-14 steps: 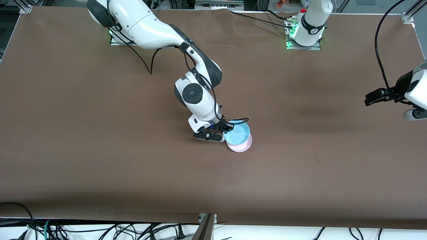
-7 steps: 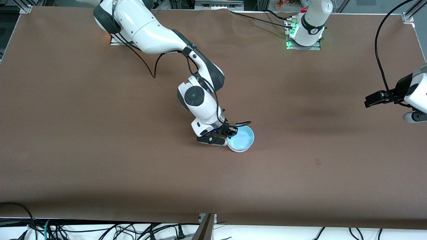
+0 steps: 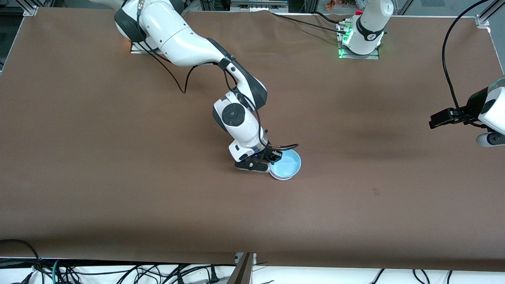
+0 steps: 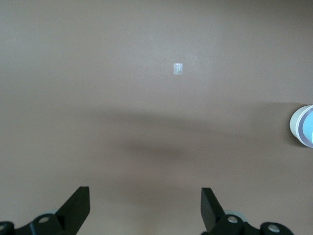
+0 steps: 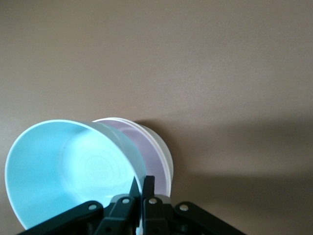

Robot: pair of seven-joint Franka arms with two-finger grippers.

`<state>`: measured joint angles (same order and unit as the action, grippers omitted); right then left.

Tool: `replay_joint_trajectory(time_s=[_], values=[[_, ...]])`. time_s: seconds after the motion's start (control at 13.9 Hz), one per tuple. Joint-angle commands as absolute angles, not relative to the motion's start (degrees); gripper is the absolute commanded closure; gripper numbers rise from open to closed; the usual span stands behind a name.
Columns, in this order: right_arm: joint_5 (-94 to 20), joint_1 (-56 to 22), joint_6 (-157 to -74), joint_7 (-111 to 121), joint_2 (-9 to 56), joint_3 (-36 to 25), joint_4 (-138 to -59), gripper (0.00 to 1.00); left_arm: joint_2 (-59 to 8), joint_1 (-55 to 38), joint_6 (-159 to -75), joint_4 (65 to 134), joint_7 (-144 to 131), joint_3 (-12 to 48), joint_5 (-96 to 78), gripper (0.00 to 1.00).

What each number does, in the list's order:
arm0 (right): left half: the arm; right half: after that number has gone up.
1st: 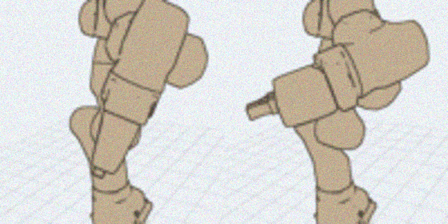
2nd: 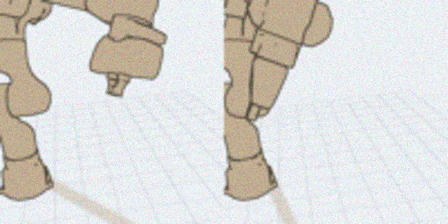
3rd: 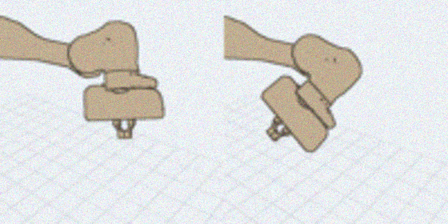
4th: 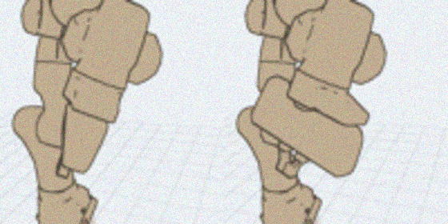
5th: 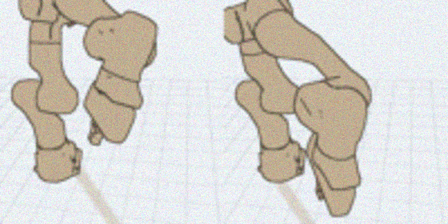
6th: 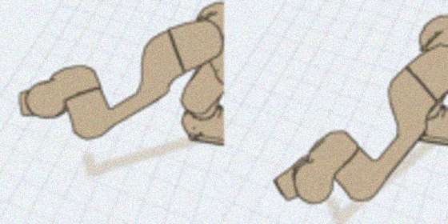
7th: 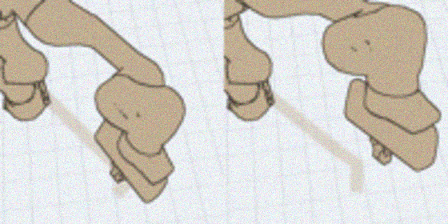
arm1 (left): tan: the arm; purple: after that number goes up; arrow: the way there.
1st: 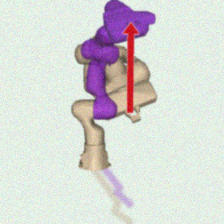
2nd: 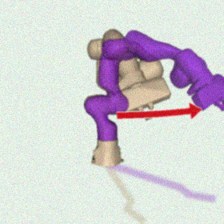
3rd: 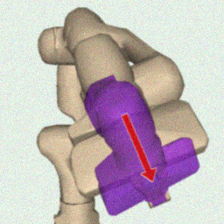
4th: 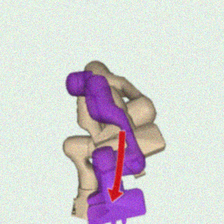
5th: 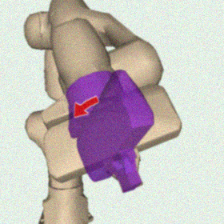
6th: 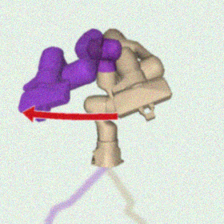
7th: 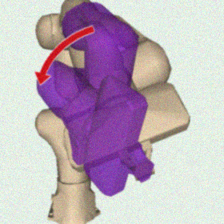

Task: Stack pink and blue bowls on white bowl
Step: 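Lower the blue bowl into the stack and open the right gripper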

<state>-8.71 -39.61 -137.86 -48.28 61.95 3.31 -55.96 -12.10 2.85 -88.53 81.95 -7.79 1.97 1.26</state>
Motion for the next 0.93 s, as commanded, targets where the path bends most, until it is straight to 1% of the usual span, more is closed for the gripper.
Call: replay_joint_trajectory(time_s=[0.0, 0.43, 0.86], values=[[-8.35, -39.99, -135.79, -48.87, 62.75, 2.37, -53.53, 1.00, -13.53, 2.81, -87.63, 79.54, -7.12, 2.02, 0.35, 0.00], [-7.56, -40.25, -135.70, -48.87, 62.84, 2.37, -53.79, 1.00, -13.54, 2.64, -87.54, 79.54, -7.12, 2.11, 0.53, 0.00], [-7.47, -40.34, -133.68, -48.96, 62.84, 2.37, -53.70, 1.00, -13.54, 3.16, -87.54, 79.54, -7.03, 2.02, 0.26, 0.00]])
